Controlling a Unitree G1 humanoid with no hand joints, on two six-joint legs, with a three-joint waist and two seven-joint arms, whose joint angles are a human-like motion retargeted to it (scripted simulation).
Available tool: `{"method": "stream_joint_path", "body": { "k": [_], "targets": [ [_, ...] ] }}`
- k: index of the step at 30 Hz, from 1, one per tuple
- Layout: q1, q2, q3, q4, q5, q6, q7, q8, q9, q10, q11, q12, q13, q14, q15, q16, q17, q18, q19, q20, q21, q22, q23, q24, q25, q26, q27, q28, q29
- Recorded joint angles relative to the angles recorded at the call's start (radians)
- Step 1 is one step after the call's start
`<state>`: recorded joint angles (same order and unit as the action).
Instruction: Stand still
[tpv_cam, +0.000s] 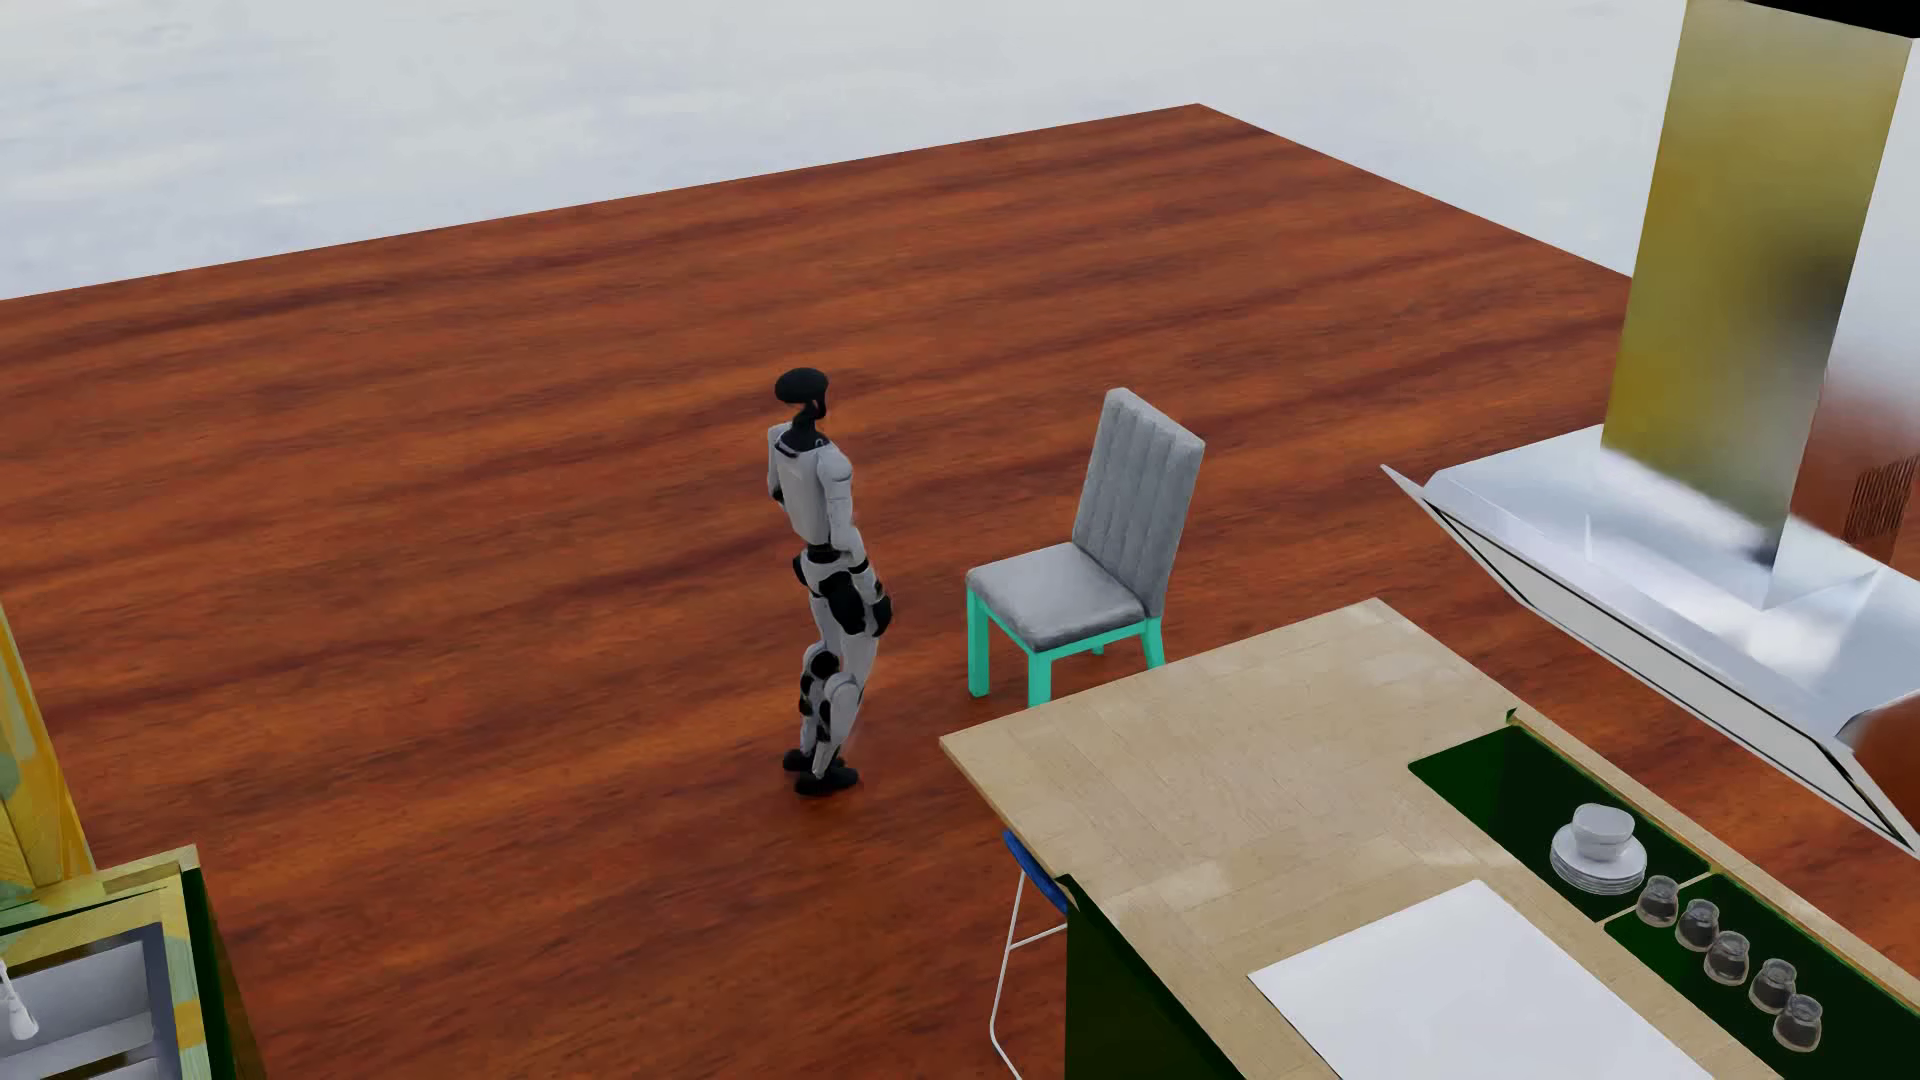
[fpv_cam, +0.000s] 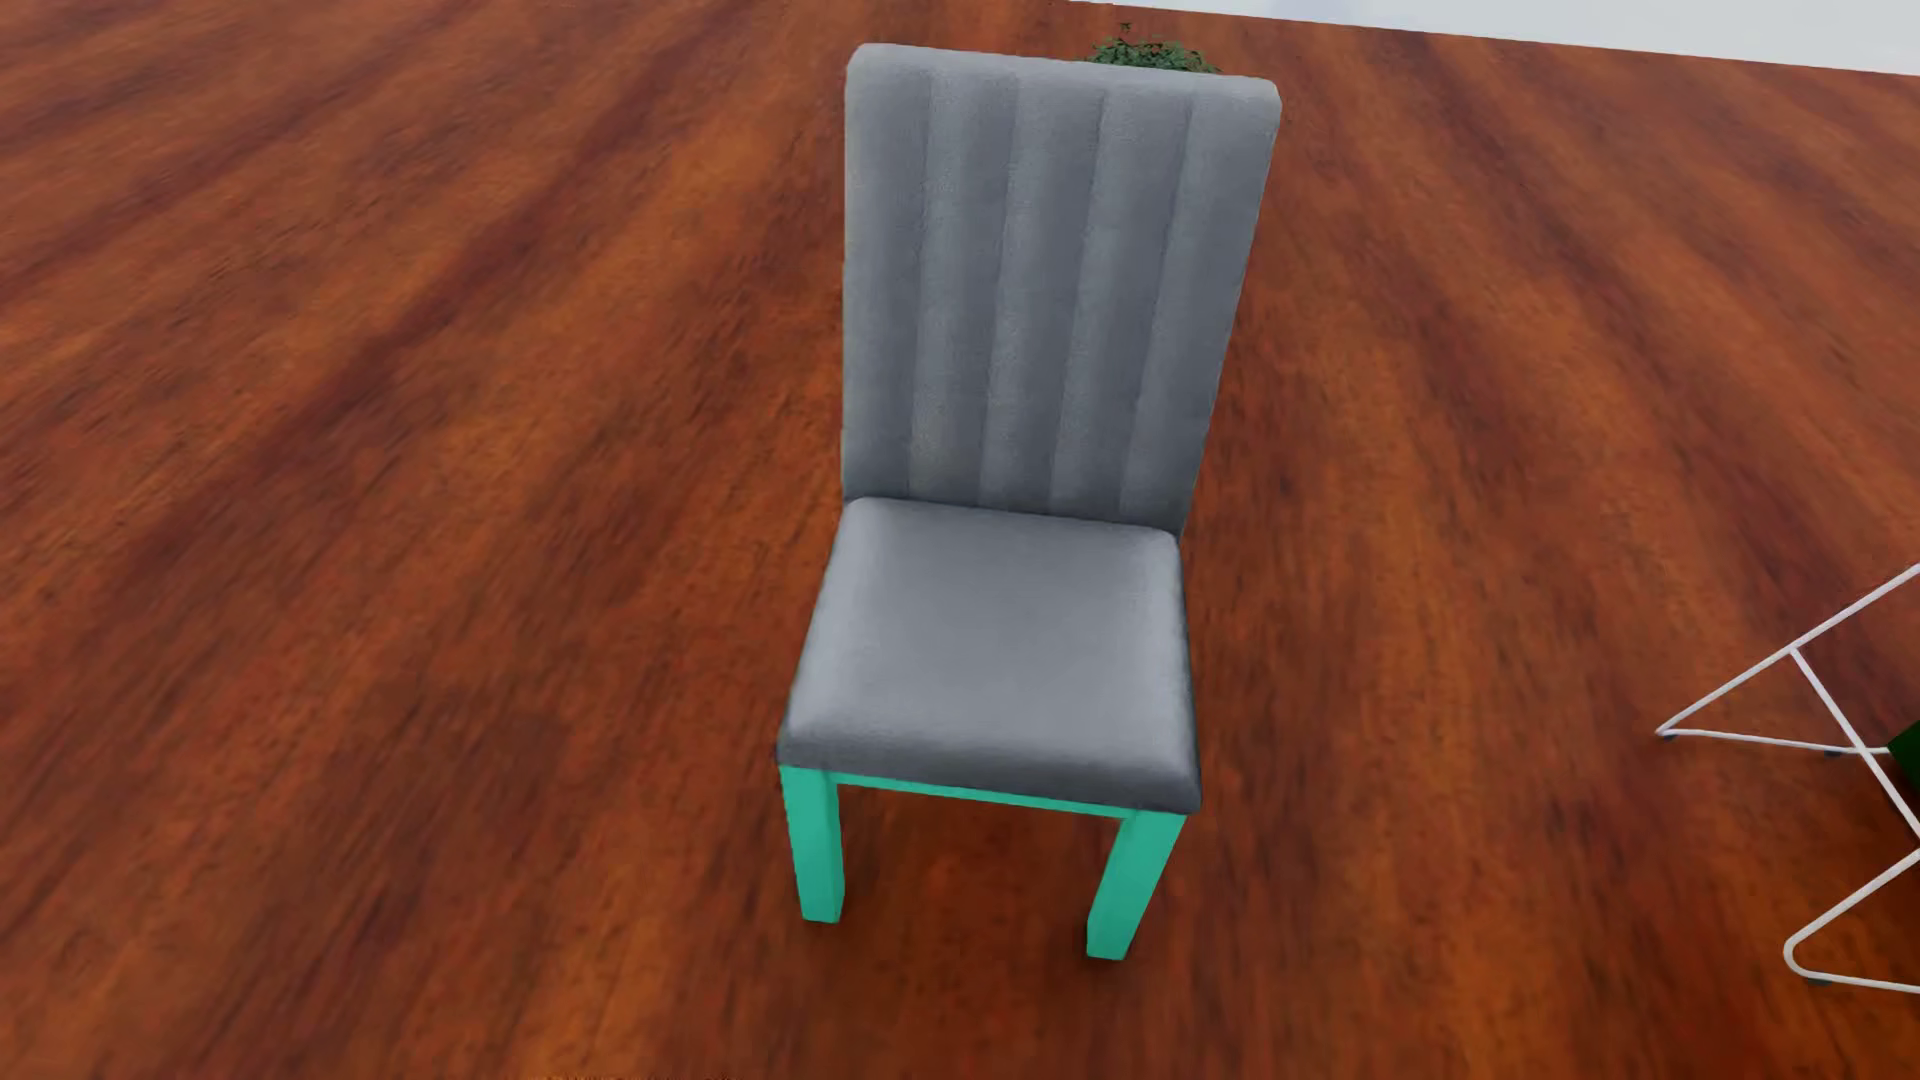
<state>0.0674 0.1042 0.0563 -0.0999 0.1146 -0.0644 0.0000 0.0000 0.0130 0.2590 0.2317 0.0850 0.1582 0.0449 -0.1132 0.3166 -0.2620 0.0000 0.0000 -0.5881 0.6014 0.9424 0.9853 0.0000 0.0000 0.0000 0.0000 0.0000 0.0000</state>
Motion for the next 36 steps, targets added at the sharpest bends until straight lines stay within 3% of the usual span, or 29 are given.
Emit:
{"method": "stream_joint_path", "body": {
  "k": [7,36],
  "targets": [
    [0.005,-0.013,0.021,0.018,0.014,0.004,0.0,0.0,-0.011,-0.017,0.007,0.019,0.006,0.011,-0.002,0.0,0.011,0.0,0.0,0.05,-0.031,-0.011,0.017,0.0,0.0,0.0,0.0,0.0,0.0],
    [0.018,-0.003,0.024,0.018,0.014,0.004,0.0,0.0,-0.018,-0.025,-0.005,0.02,0.005,-0.008,-0.008,-0.002,0.018,0.0,0.0,0.063,-0.049,-0.008,0.022,0.0,0.0,0.0,0.0,0.0,0.0]
  ]
}}
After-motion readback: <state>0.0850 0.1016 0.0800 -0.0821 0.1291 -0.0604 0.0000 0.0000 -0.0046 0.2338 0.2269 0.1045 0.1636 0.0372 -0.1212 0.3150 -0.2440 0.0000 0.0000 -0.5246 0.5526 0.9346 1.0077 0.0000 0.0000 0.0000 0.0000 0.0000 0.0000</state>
